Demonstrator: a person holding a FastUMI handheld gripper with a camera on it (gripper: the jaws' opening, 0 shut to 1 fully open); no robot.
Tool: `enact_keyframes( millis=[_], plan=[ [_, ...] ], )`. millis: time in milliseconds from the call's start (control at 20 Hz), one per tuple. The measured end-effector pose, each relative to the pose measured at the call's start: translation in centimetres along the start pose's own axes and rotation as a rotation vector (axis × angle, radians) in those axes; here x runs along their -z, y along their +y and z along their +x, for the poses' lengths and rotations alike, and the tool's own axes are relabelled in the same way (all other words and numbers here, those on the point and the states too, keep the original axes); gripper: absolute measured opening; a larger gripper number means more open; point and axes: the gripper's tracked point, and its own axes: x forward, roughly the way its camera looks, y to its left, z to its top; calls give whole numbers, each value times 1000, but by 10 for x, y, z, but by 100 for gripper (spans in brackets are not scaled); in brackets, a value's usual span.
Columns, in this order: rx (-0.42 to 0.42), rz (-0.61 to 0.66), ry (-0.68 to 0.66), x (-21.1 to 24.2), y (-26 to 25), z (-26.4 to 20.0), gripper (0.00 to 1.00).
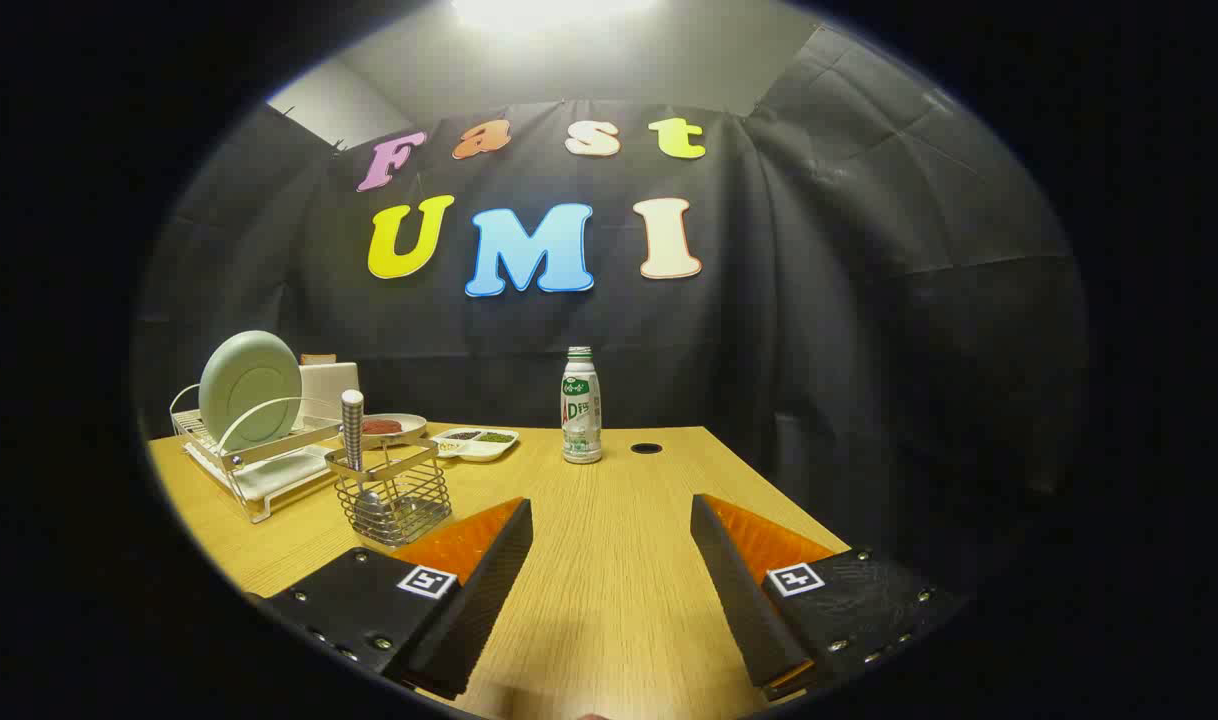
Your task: Take the plate from the dish rack, then take the spoon from the basket and place it into the plate.
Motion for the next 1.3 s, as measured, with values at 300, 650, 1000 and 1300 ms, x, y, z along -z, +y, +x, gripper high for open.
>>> enact_keyframes(
  millis=[300, 650, 1000, 1300],
  plan=[
    [-22, 9, -32, -15, 4, 74, 97],
    [58, -16, -137, -95, 17, 70, 97],
    [133, -53, -95, -151, 72, -16, 97],
    [1, -36, -50, -190, 194, -24, 97]
  ],
)
